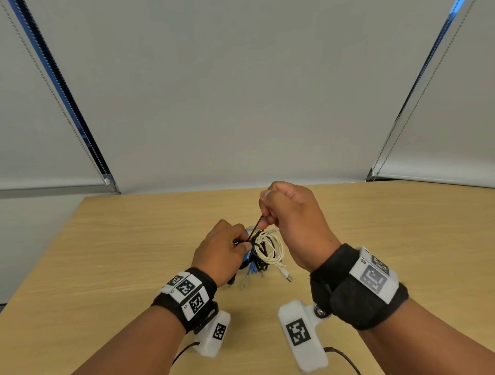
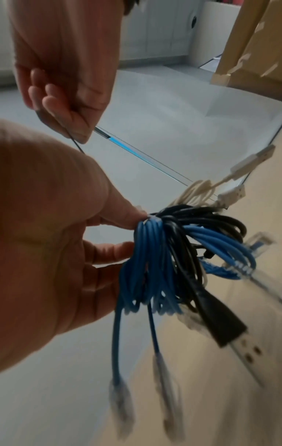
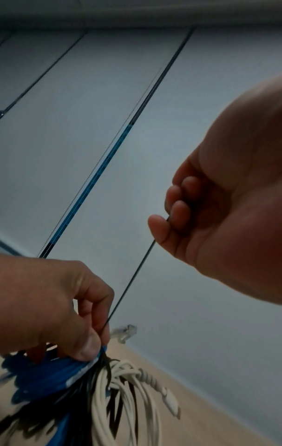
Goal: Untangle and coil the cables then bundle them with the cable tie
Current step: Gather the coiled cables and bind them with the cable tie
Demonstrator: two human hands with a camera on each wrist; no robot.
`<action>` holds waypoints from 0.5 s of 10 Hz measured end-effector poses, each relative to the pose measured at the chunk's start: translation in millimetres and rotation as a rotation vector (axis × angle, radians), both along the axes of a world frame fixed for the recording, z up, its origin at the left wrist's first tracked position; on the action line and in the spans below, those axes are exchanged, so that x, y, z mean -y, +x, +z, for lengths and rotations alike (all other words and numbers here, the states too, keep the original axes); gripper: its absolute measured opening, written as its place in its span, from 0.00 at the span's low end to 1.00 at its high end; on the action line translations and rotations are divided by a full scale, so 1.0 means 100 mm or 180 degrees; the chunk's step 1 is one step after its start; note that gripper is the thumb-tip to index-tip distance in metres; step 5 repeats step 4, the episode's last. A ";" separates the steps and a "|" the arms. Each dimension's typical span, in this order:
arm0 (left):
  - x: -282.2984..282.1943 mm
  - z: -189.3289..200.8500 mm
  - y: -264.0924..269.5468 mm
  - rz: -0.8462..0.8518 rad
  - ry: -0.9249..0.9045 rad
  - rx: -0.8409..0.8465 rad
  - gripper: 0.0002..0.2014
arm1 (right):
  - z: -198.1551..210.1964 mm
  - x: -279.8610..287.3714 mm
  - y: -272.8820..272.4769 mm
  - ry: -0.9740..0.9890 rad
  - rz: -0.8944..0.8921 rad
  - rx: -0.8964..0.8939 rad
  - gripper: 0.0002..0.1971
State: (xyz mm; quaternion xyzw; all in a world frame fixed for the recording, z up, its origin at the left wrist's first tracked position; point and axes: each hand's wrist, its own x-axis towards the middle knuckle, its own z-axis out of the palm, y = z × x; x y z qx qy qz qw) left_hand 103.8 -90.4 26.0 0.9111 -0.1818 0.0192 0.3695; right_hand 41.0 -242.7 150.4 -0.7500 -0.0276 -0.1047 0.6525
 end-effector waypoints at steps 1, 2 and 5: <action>-0.04 -0.06 0.06 0.0091 0.0140 0.0054 0.02 | -0.03 -0.01 0.01 -0.0155 -0.0020 0.0082 0.17; -0.07 -0.13 0.11 0.0182 0.0217 -0.0035 0.03 | -0.14 0.00 0.04 -0.0440 0.0002 -0.0081 0.15; 0.04 -0.22 0.32 0.0366 0.0392 -0.0233 0.04 | -0.29 0.23 0.05 -0.1152 0.0134 -0.0309 0.15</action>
